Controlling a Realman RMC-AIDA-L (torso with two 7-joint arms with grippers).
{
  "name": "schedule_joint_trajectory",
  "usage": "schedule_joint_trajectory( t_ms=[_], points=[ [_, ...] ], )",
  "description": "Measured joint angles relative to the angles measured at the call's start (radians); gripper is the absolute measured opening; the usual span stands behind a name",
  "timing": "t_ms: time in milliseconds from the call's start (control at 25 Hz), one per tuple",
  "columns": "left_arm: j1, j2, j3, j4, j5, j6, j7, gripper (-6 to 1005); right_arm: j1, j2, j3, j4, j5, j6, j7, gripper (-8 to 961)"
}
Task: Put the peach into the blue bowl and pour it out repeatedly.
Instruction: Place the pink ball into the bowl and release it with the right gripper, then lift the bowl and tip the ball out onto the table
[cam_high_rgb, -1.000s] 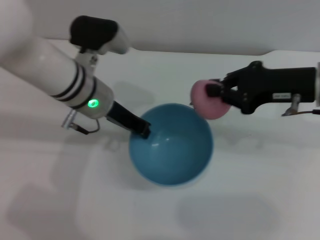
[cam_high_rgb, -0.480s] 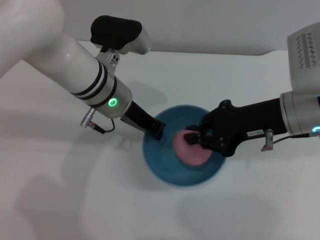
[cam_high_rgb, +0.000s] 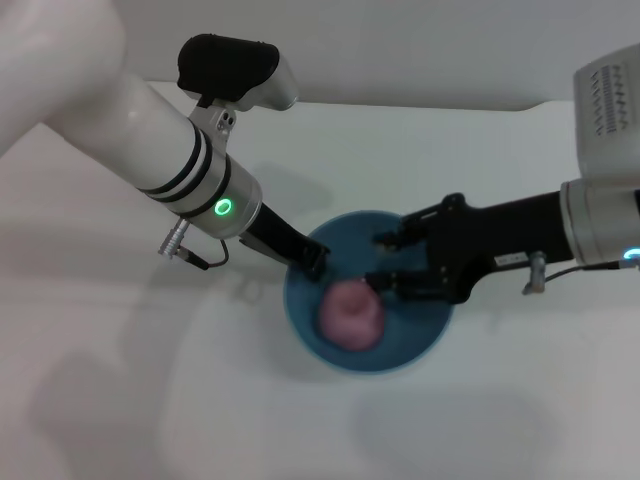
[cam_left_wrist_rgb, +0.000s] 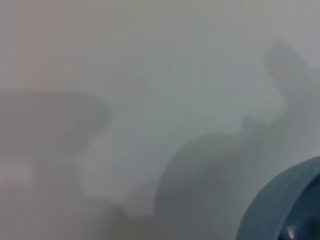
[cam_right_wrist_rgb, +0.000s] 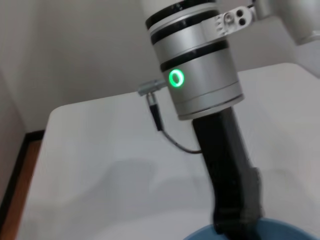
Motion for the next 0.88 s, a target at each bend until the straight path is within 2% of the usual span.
schedule_joint_trajectory(
  t_ms=[80,200,280,400,560,720,880],
  points=[
    [0.007,0.001,0.000,0.001,0.000,-0.023,0.003,-2,-0.005,0.000,0.018,-0.001,0.003,0.009,0.004,363],
    [0.025,0.000,0.006,0.009,-0.002,-0.096,0.008,-2,-0.031,0.000,0.105,0.010,0.046,0.053,0.017,419],
    [0.044,0.001,0.016,0.013,-0.018,-0.165,0.009,-2,-0.063,-0.002,0.180,0.035,0.125,0.089,0.019,456],
    [0.081,0.005,0.023,0.014,-0.068,-0.286,0.019,-2,-0.120,-0.008,0.311,0.078,0.217,0.129,0.016,459],
    [0.144,0.001,0.040,0.012,-0.200,-0.495,0.093,-2,-0.176,-0.010,0.505,0.142,0.239,0.149,0.014,462],
    [0.197,0.002,0.153,0.008,-0.377,-0.721,0.195,-1,-0.227,-0.012,0.665,0.204,0.240,0.150,-0.006,466],
    [0.228,0.001,0.319,0.014,-0.427,-0.901,0.228,-1,-0.274,-0.012,0.781,0.240,0.240,0.147,-0.048,470]
  ],
)
